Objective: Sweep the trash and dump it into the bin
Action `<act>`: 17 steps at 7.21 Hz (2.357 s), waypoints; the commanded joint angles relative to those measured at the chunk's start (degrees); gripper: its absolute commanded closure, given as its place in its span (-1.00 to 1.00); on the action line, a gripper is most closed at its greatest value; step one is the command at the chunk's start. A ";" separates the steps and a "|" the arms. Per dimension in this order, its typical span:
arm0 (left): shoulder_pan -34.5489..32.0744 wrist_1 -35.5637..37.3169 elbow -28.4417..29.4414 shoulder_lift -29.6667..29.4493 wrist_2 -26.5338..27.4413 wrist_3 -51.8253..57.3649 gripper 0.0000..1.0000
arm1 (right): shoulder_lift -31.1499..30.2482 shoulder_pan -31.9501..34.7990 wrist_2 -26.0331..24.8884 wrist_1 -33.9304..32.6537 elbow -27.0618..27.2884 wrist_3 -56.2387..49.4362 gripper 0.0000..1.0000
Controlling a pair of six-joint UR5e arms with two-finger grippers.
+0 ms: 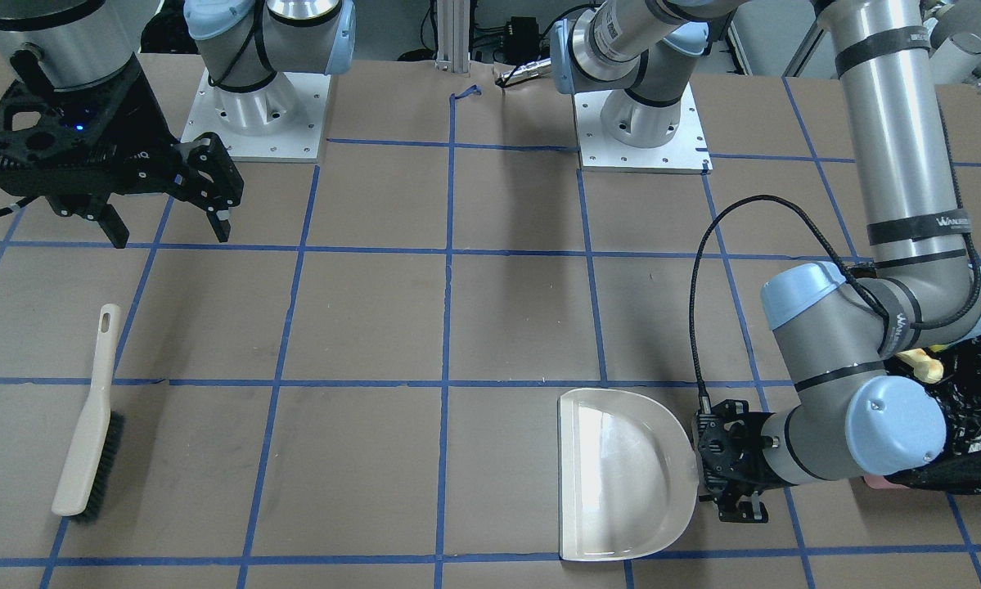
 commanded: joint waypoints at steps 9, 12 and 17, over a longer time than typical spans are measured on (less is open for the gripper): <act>-4.66 -20.65 0.07 24.37 1.78 -79.29 -1.00 | 0.00 0.00 0.00 0.00 0.02 0.00 -1.00; -6.33 -24.54 -1.59 31.24 6.53 -88.30 -1.00 | 0.00 0.00 0.09 0.09 0.02 0.00 -1.00; -7.74 -20.69 -7.92 36.88 4.53 -89.04 -0.99 | -0.09 0.00 0.09 0.09 0.37 0.00 -1.00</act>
